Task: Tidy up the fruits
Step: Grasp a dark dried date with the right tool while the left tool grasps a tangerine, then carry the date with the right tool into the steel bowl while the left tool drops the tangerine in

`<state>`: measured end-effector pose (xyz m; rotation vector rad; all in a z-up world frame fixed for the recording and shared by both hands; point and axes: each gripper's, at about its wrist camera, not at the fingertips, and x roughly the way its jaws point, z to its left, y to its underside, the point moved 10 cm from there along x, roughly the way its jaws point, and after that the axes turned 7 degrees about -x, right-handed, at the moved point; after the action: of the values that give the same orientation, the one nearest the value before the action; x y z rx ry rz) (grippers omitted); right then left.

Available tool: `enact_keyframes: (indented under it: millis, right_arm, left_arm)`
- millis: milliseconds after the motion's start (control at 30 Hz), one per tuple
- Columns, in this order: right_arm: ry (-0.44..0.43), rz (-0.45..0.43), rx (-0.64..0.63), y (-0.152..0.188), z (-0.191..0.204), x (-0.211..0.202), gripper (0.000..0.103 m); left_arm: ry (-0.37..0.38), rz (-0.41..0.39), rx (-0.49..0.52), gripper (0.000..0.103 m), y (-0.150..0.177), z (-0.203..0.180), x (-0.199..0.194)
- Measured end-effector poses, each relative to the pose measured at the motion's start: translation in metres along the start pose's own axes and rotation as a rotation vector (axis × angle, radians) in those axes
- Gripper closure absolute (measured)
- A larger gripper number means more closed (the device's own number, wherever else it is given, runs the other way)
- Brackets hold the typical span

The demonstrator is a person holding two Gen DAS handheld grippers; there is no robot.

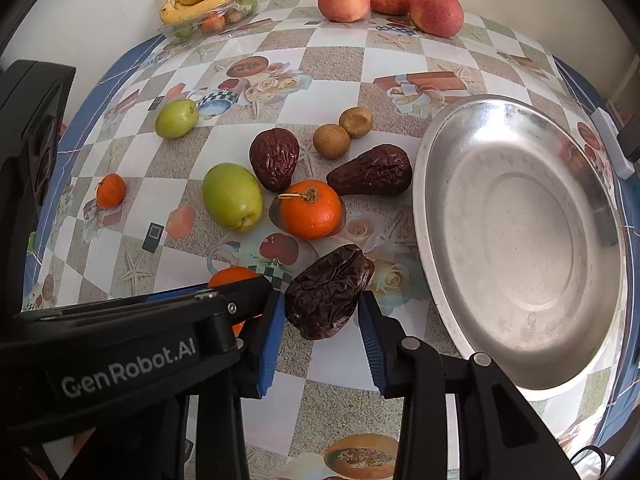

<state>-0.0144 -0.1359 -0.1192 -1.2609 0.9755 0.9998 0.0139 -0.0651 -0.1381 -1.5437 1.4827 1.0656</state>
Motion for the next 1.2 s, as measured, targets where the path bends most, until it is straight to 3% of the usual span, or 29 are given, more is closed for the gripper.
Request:
enact_keyframes:
  millis: [233,467,733,1000,1200]
  right_arm:
    - [-0.001,0.004,0.039,0.003,-0.010,-0.002,0.065]
    - [-0.026,-0.040,0.044,0.001,-0.010,-0.016,0.067]
    - [-0.065,-0.117,0.043,-0.006,-0.003,-0.040,0.067]
    - [-0.067,-0.124,0.035,-0.006,-0.002,-0.042,0.067]
    - [-0.079,-0.163,0.064,-0.010,-0.010,-0.053,0.067]
  left_arm:
    - [-0.062,-0.081,-0.057,0.063,-0.013,0.029,-0.018]
    - [0.002,-0.138,-0.110,0.063,-0.019,0.043,-0.037]
    - [0.021,-0.166,-0.102,0.063,-0.020,0.040,-0.047]
    - [0.010,-0.190,-0.089,0.063,-0.021,0.034,-0.052]
    - [0.037,-0.210,-0.007,0.063,-0.018,0.000,-0.056]
